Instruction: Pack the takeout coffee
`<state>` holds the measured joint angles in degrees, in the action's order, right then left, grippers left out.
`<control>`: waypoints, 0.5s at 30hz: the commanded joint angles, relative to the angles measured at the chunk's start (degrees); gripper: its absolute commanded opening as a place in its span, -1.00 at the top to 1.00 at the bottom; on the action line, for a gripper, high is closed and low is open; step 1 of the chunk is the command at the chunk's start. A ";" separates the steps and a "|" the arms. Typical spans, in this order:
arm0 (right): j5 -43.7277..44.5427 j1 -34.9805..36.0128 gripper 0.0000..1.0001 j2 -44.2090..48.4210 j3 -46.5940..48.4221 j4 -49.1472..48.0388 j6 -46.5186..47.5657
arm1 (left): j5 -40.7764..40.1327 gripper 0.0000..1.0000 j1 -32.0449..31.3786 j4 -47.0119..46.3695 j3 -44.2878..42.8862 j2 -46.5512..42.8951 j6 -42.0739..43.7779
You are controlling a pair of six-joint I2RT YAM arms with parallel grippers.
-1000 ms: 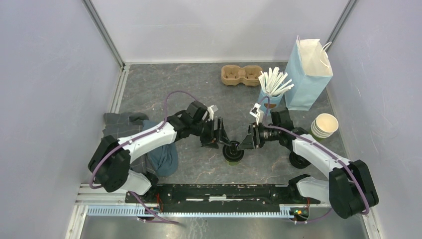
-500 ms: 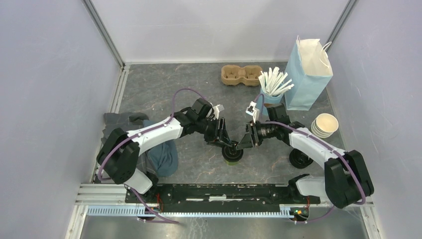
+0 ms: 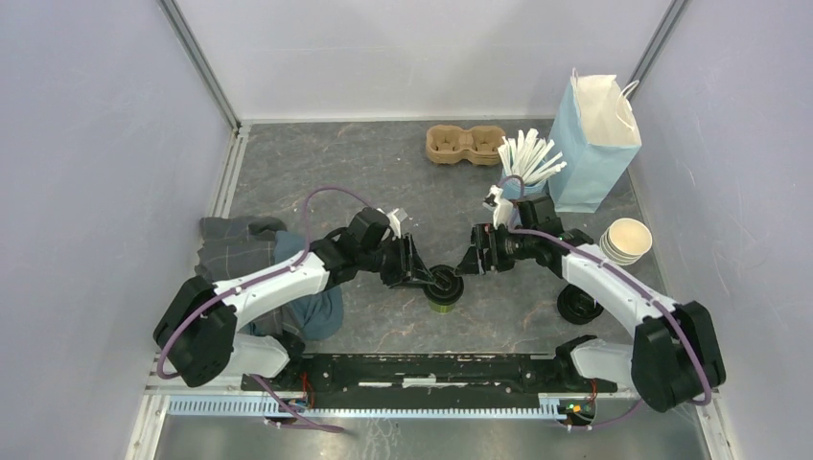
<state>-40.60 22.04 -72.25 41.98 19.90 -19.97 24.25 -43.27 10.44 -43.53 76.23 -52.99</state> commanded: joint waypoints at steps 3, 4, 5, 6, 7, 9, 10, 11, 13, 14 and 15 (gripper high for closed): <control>-1.24 -0.49 -0.88 7.99 -6.00 -2.09 -5.92 | -8.56 0.09 -0.40 5.91 2.21 1.55 -2.40; -3.26 -0.11 -0.88 8.86 -8.45 -5.26 -7.85 | -8.57 0.08 -0.49 5.98 2.21 1.71 -2.52; -4.83 0.44 -0.88 9.68 -10.28 -8.47 -9.69 | -8.59 0.09 -0.58 5.93 2.13 1.81 -2.55; -5.54 1.07 -0.87 10.16 -11.97 -10.92 -11.55 | -8.60 0.09 -0.66 5.91 2.04 1.89 -2.62; -5.75 1.67 -0.86 10.34 -13.08 -12.34 -12.13 | -8.60 0.09 -0.68 5.91 1.99 2.00 -2.64; -5.61 2.53 -0.84 10.29 -14.44 -14.88 -13.22 | -8.63 0.10 -0.81 6.00 1.98 2.16 -2.71; -5.31 2.53 -0.83 10.29 -15.06 -16.13 -13.83 | -8.65 0.10 -0.85 6.11 2.10 2.25 -2.73; -5.37 2.56 -0.82 10.16 -15.58 -18.43 -14.68 | -8.77 0.10 -0.93 6.29 2.25 2.26 -2.73; -6.03 2.49 -0.76 9.38 -15.81 -21.18 -15.38 | -8.91 0.11 -0.95 6.51 2.79 2.14 -2.72; -6.36 2.52 -0.73 9.04 -15.63 -22.21 -15.52 | -8.92 0.11 -0.99 6.48 3.18 2.08 -2.73; -6.51 2.53 -0.72 9.13 -15.40 -22.82 -15.72 | -8.82 0.11 -0.97 6.52 3.48 2.08 -2.69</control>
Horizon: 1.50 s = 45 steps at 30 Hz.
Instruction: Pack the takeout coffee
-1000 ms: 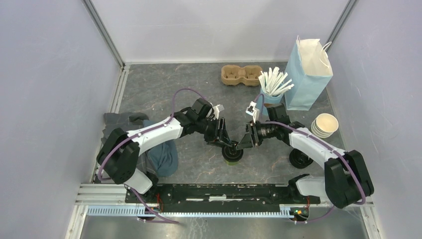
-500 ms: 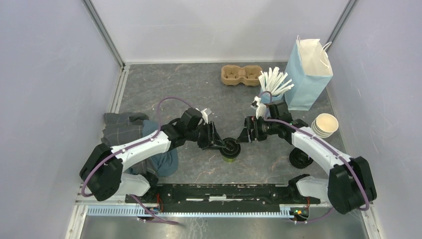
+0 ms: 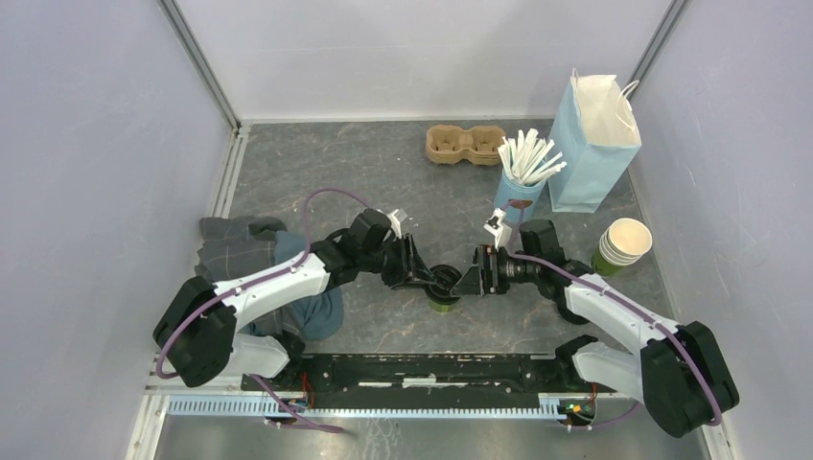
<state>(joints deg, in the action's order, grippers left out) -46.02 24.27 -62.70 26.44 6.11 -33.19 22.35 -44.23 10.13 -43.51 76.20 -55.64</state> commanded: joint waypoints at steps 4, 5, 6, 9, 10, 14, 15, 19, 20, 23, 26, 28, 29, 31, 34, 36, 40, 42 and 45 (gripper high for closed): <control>0.64 0.27 -0.75 -0.34 0.80 -7.65 -1.91 | -6.84 0.11 0.01 6.75 4.17 2.60 0.13; 1.00 0.25 -0.73 -0.69 0.21 -7.88 -1.87 | -6.84 0.11 0.02 6.77 4.28 2.74 0.22; 1.42 0.13 -0.70 -1.20 -0.78 -8.46 -1.73 | -6.80 0.12 0.01 6.82 4.30 2.99 0.33; 2.69 -0.99 -0.61 -2.38 -4.51 -9.60 -0.59 | -6.63 0.12 0.02 6.74 4.73 3.81 0.62; 2.86 -1.67 -0.58 -2.83 -5.92 -10.48 0.04 | -6.54 0.11 0.02 6.49 5.30 4.08 0.62; 5.45 -5.20 -0.40 -5.44 -10.16 -9.45 4.94 | -6.82 0.11 0.32 5.30 8.96 5.22 0.40; 6.79 -5.60 -0.38 -6.25 -10.77 -9.04 6.10 | -7.10 0.11 0.51 5.35 9.87 5.67 0.62; 8.04 -5.91 -0.35 -11.02 -12.99 -10.74 8.35 | -7.47 0.11 0.74 2.87 15.40 8.56 -0.18; 8.05 -5.88 -0.34 -11.65 -13.56 -11.29 8.48 | -7.01 0.11 0.72 1.20 17.44 9.13 -1.05; 8.14 -5.89 -0.34 -12.15 -15.16 -12.63 8.18 | -8.12 0.13 0.72 -0.08 21.47 9.81 -1.98; 8.26 -5.85 -0.34 -11.84 -16.35 -13.27 7.90 | -8.71 0.13 0.74 -1.88 25.91 9.62 -3.98; 8.85 -5.85 -0.34 -11.87 -16.35 -12.56 8.47 | -8.31 0.13 0.72 -3.15 27.23 10.19 -4.53; 9.01 -5.84 -0.33 -12.00 -16.11 -12.29 8.63 | -8.75 0.13 0.72 -2.96 27.01 10.57 -4.07; 8.66 -5.86 -0.31 -12.02 -15.03 -11.19 8.93 | -10.16 0.14 0.68 -0.34 24.88 10.63 -1.94; 7.79 -5.85 -0.31 -10.41 -12.31 -8.68 9.41 | -8.75 0.05 0.63 3.82 18.24 7.86 2.42; 6.05 -5.88 -0.31 -9.63 -10.21 -6.82 10.35 | -6.35 -0.13 0.68 4.29 13.80 3.33 4.22; 5.12 -5.90 -0.29 -8.64 -6.09 -1.75 13.53 | -1.22 -0.64 1.07 3.21 4.49 -1.87 5.88; 4.26 -5.73 -0.28 -8.66 -4.99 -1.32 14.17 | 1.22 -0.72 1.16 2.86 2.00 -1.51 5.93; 4.10 -5.21 -0.28 -9.10 -3.82 -0.56 14.61 | 2.25 -0.77 1.24 3.48 0.36 -2.14 5.73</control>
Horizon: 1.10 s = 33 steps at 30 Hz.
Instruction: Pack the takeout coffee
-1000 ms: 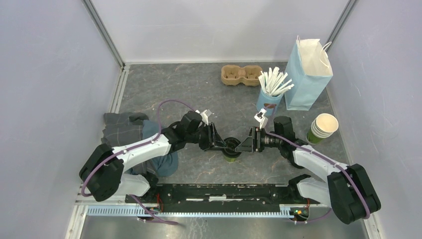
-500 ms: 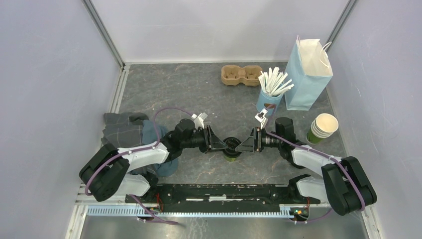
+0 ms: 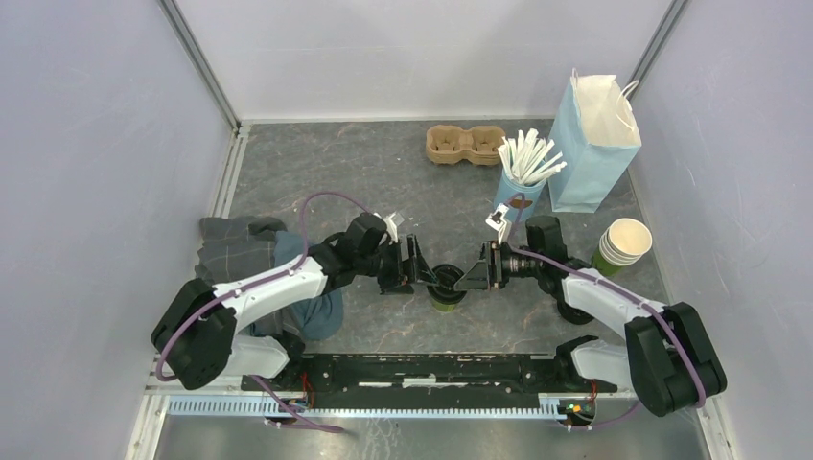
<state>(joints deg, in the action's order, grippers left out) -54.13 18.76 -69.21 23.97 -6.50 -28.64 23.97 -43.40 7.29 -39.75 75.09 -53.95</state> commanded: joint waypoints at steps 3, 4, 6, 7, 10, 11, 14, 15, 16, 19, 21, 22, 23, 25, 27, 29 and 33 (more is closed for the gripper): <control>12.29 0.57 -0.27 -2.99 -1.11 12.02 10.19 | 1.18 -0.84 0.95 4.92 -2.16 -4.58 2.55; 12.27 0.74 -0.26 -3.08 -1.05 11.92 10.14 | 1.49 -0.84 1.25 4.59 -1.54 -5.81 1.89; 12.38 1.23 -0.26 -3.21 -1.03 11.80 9.99 | 2.38 -0.86 1.78 3.59 -0.23 -7.99 0.57; 12.42 1.45 -0.27 -3.21 -0.90 11.77 9.88 | 2.46 -0.85 2.01 3.42 0.36 -8.52 -0.08; 12.56 1.80 -0.27 -3.45 -0.69 11.53 9.72 | 1.84 -0.72 2.96 4.72 1.86 -8.74 -1.66; 12.55 1.80 -0.27 -3.67 -0.67 11.48 9.60 | 1.83 -0.62 3.16 4.43 2.33 -8.53 -1.90; 12.47 1.87 -0.27 -3.76 -0.60 11.30 9.65 | 1.17 -0.41 3.72 4.91 2.22 -7.03 -1.55; 12.43 1.86 -0.27 -3.82 -0.63 11.30 9.61 | 1.17 -0.38 3.74 4.98 1.85 -6.34 -1.08; 12.46 1.87 -0.27 -3.84 -0.67 11.30 9.62 | 1.13 -0.35 3.76 5.15 1.48 -5.69 -0.77; 12.30 1.92 -0.27 -4.17 -0.79 10.83 9.38 | 1.87 -0.32 3.71 3.63 1.07 -3.65 -0.52; 12.12 1.89 -0.26 -4.46 -0.78 10.58 9.27 | 2.31 -0.33 3.76 2.81 0.98 -2.77 -0.54; 12.12 1.86 -0.26 -4.47 -0.76 10.57 9.29 | 2.43 -0.34 3.76 2.55 0.91 -2.49 -0.43; 12.12 1.88 -0.26 -4.44 -0.69 10.55 9.30 | 2.53 -0.35 3.76 2.48 0.78 -2.31 -0.26; 12.12 1.89 -0.27 -4.48 -0.64 10.61 9.31 | 2.68 -0.36 3.76 2.67 0.55 -1.64 0.02; 12.03 1.93 -0.27 -4.60 -0.67 10.50 9.27 | 3.15 -0.37 3.73 2.66 0.16 -1.21 0.33; 12.03 1.95 -0.27 -4.71 -0.69 10.50 9.38 | 3.27 -0.41 3.76 2.49 0.20 -1.91 0.30; 12.03 1.97 -0.27 -4.82 -0.85 10.34 9.34 | 2.23 -0.44 3.76 3.93 0.51 -4.67 0.43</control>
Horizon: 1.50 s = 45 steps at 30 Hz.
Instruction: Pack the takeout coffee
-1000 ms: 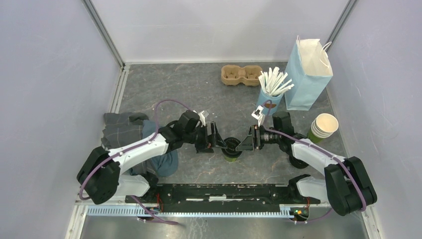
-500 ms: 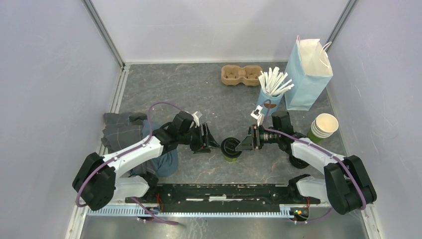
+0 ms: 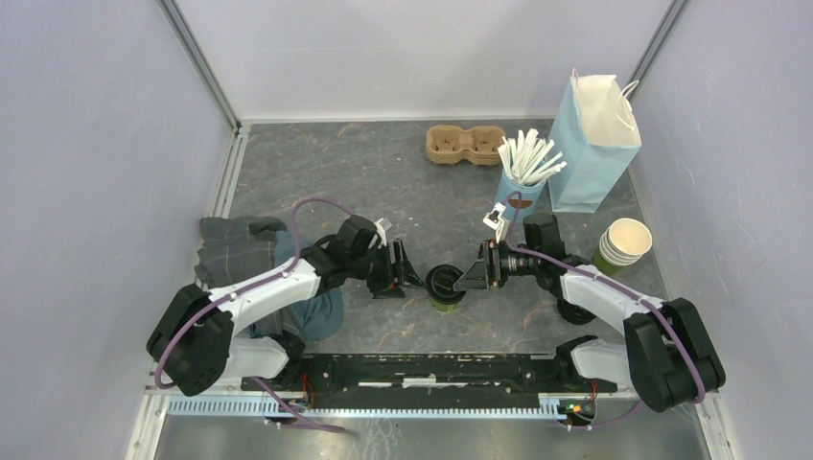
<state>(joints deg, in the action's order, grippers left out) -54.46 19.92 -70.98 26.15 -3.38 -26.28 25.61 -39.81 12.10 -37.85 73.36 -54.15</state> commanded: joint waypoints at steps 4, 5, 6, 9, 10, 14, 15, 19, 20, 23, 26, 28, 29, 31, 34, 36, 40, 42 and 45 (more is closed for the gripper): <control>12.18 0.81 -0.27 -3.37 -2.95 7.06 7.00 | 0.23 -0.42 0.17 -1.03 -0.88 -3.74 0.44; 12.18 0.75 -0.26 -3.42 -2.90 6.99 7.02 | 0.41 -0.41 0.11 -1.58 -0.82 -3.65 0.28; 12.18 0.79 -0.26 -3.49 -2.96 6.83 6.95 | 0.63 -0.41 0.15 -1.85 -1.02 -3.46 0.23; 12.18 0.80 -0.27 -3.58 -2.91 6.60 6.66 | 1.13 -0.42 0.17 -2.07 -2.09 -2.39 0.59; 12.13 0.80 -0.27 -3.57 -2.96 6.46 6.53 | 1.15 -0.41 0.17 -1.45 -2.48 -1.58 0.99; 12.18 0.77 -0.26 -3.69 -3.08 6.32 6.50 | 1.74 -0.35 0.12 -1.60 -3.34 1.11 1.84; 12.10 0.82 -0.26 -3.73 -3.12 6.28 6.49 | 1.99 -0.34 0.17 -1.97 -3.37 1.40 1.93; 12.18 0.80 -0.27 -3.64 -3.45 5.97 6.35 | 2.05 -0.36 0.06 -2.31 -3.71 2.66 2.21; 12.18 0.86 -0.27 -3.73 -3.55 5.71 6.20 | 1.80 -0.36 0.08 -2.28 -3.68 2.97 2.21; 12.14 0.83 -0.27 -4.01 -3.73 5.11 5.82 | -0.62 -0.27 0.09 0.93 -3.91 4.13 2.94; 12.48 0.75 -0.26 -4.34 -4.41 4.39 5.42 | -4.77 -0.10 0.13 7.69 -3.69 5.74 4.05; 13.11 0.85 -0.25 -4.69 -5.47 3.82 4.86 | -7.34 -0.02 0.11 10.20 -2.17 7.29 4.74; 13.50 0.81 -0.25 -4.83 -6.01 3.80 4.75 | -8.03 0.01 0.09 11.25 -1.60 8.15 4.93; 14.66 0.69 -0.24 -5.21 -6.90 3.77 4.58 | -9.67 0.08 0.04 13.16 0.06 10.35 5.75; 16.04 0.33 -0.24 -5.41 -7.70 4.16 4.49 | -12.79 0.13 0.04 14.69 2.73 12.50 6.01; 17.19 0.00 -0.24 -5.47 -7.83 5.13 4.78 | -14.39 0.14 0.03 14.69 4.98 14.17 5.25; 20.29 -0.32 -0.24 -6.16 -7.44 7.85 5.41 | -14.31 0.19 0.02 12.80 9.11 20.29 3.62; 21.84 -0.33 -0.24 -6.87 -7.83 8.58 5.57 | -15.50 0.20 -0.05 11.93 10.87 21.55 2.57; 22.76 -0.31 -0.24 -7.68 -8.92 8.30 6.01 | -15.52 0.23 -0.09 9.90 13.86 21.60 1.09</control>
<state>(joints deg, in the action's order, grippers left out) -55.22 18.94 -72.47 23.75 -7.51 -29.52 34.98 -37.91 2.09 -37.21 82.26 -55.55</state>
